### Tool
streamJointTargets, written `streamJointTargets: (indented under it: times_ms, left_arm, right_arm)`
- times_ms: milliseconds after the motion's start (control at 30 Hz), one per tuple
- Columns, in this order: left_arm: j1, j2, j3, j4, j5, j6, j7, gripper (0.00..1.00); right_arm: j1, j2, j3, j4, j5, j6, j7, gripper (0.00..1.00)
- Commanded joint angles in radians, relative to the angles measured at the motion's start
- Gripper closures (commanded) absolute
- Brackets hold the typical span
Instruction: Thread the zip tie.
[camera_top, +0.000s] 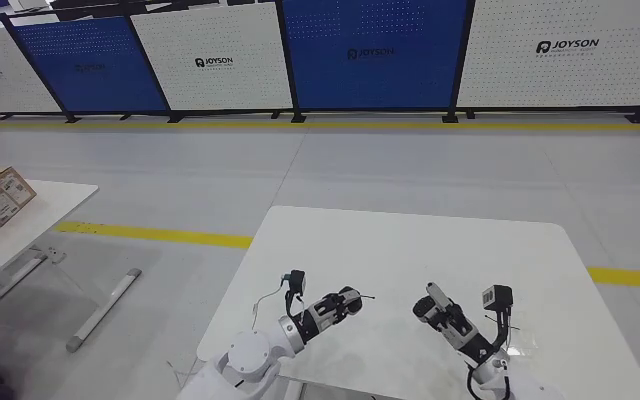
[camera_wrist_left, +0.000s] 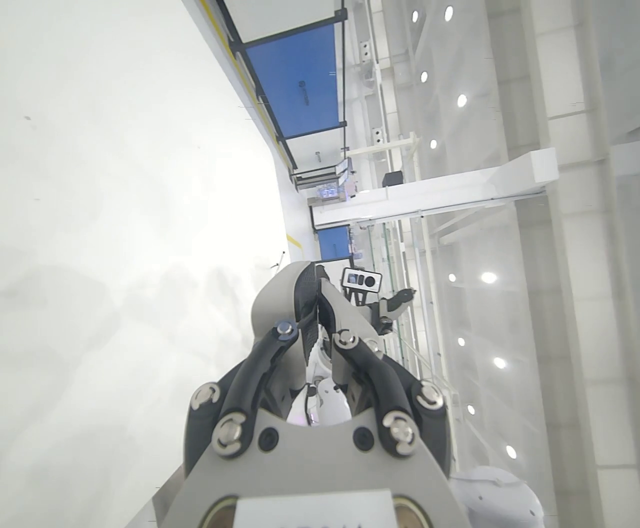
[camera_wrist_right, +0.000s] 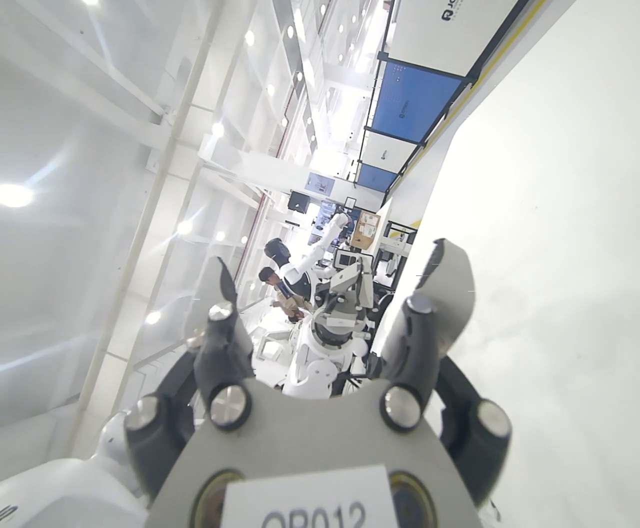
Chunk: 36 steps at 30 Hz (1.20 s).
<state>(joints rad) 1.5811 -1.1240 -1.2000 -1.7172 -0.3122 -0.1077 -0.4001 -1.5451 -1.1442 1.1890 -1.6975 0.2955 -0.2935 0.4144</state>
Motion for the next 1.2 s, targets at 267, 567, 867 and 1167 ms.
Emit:
streamJointTargets:
  times_ms: [267, 567, 867, 1167]
  left_arm:
    - [0.000, 0.000, 0.001, 0.000, -0.003, -0.001, -0.001, 1.00]
    - [-0.003, -0.007, 0.017, -0.107, -0.042, -0.054, 0.034, 1.00]
    - [0.043, 0.000, -0.055, -0.311, -0.211, -0.129, -0.032, 1.00]
    - [0.046, 0.002, -0.067, -0.313, -0.215, -0.122, -0.042, 1.00]
  right_arm:
    - [0.001, 0.000, -0.001, 0.000, -0.001, 0.001, 0.000, 0.00]
    - [0.001, 0.000, -0.001, 0.000, -0.001, 0.001, 0.000, 0.00]
    - [0.001, 0.000, -0.001, 0.000, -0.001, 0.001, 0.000, 0.00]
    - [0.001, 0.000, -0.001, 0.000, -0.001, 0.001, 0.000, 0.00]
